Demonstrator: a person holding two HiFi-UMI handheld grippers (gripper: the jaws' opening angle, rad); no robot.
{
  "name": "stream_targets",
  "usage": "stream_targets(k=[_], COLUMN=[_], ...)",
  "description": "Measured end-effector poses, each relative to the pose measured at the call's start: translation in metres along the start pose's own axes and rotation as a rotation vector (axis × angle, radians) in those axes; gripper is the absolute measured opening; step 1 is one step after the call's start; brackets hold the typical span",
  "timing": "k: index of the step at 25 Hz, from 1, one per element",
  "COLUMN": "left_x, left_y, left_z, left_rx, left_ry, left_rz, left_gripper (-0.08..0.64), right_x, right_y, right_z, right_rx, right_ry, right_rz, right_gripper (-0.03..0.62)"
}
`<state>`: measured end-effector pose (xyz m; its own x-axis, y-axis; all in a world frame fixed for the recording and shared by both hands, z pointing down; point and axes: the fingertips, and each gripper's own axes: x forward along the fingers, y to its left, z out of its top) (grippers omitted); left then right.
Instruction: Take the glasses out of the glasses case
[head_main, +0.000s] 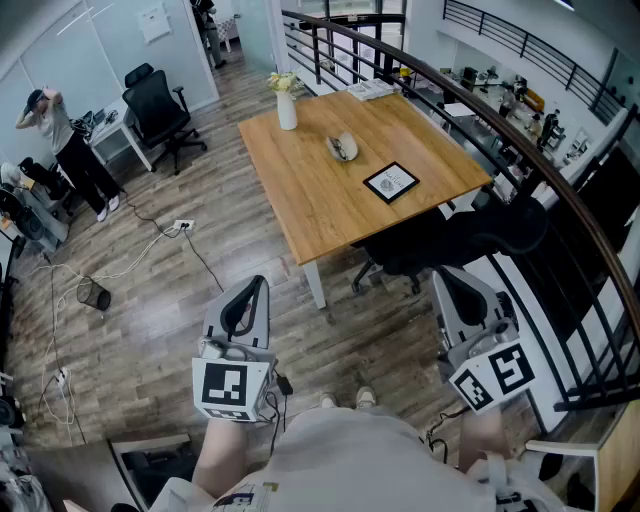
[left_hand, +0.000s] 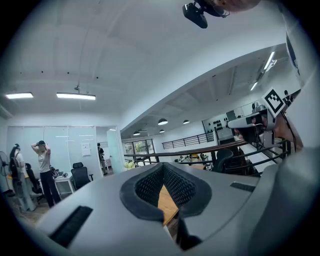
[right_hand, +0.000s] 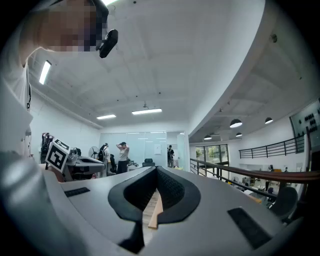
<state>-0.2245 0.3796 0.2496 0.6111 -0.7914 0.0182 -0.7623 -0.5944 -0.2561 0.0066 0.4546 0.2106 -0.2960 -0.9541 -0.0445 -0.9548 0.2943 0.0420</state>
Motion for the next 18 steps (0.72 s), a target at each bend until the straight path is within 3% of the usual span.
stream_targets(k=[18], left_x=[0.014], left_y=[-0.047], left_z=[0.011], left_rx=[0.026], left_ry=[0.027], left_rz=[0.001], left_gripper=[0.015], right_x=[-0.024], right_y=[-0.036], right_z=[-0.008], right_rx=[0.011], right_ry=[0.021], right_rz=[0.029], right_gripper=[0.026])
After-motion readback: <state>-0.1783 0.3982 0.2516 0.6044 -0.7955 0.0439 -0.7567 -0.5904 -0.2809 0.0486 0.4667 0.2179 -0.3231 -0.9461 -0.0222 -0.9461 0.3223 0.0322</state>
